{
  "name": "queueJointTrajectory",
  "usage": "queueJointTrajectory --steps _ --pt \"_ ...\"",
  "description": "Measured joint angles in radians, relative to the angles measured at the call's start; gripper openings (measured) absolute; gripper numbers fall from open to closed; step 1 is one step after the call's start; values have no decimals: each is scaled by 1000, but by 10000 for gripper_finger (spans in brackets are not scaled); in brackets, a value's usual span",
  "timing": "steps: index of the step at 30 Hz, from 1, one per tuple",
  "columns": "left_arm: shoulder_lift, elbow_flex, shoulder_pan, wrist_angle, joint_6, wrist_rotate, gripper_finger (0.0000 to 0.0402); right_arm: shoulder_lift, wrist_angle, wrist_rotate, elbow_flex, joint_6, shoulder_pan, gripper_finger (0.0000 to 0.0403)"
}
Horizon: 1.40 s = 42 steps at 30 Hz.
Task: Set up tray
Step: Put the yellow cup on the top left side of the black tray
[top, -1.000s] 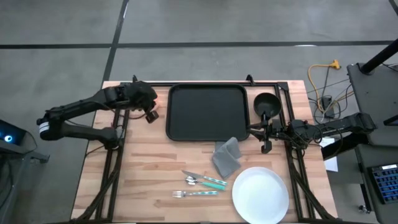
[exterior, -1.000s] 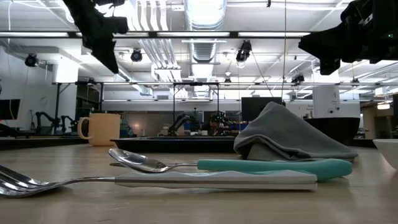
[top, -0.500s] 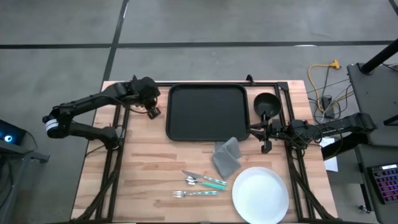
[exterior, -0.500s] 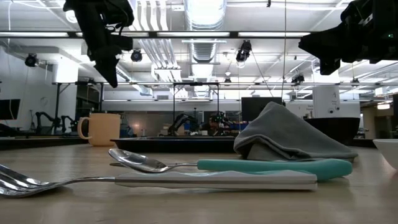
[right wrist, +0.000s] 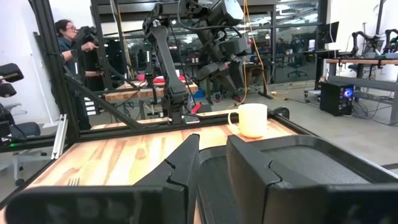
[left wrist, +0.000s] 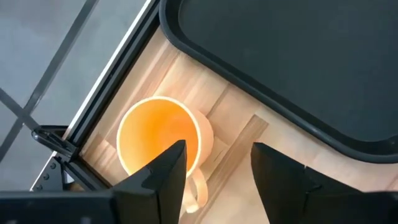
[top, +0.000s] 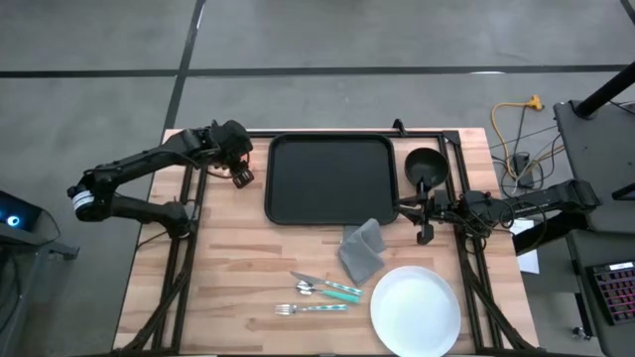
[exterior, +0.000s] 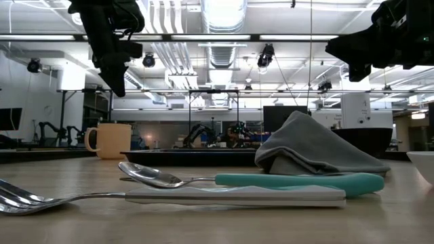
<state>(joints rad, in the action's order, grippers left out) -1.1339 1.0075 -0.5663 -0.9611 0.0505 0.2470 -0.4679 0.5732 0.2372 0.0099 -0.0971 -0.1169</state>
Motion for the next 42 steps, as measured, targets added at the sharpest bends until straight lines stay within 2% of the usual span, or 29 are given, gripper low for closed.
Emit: queueJointTrajectory --steps 7,19,26,35,38,42 --pt "-29 -31 -35 6 -3 0 162 0 0 0 0 0 0 71" --pt "-197 -14 -143 43 20 0 162 0 0 0 0 0 0 75" --pt "-272 -14 -151 44 23 0 162 0 0 0 0 0 0 68" --pt "-338 -15 -151 70 49 0 157 0 0 0 0 0 0 79" --pt "-349 -15 -151 68 86 -1 123 0 0 0 0 0 0 79" --pt "-351 -16 -151 69 96 -1 25 0 0 0 0 0 0 74"
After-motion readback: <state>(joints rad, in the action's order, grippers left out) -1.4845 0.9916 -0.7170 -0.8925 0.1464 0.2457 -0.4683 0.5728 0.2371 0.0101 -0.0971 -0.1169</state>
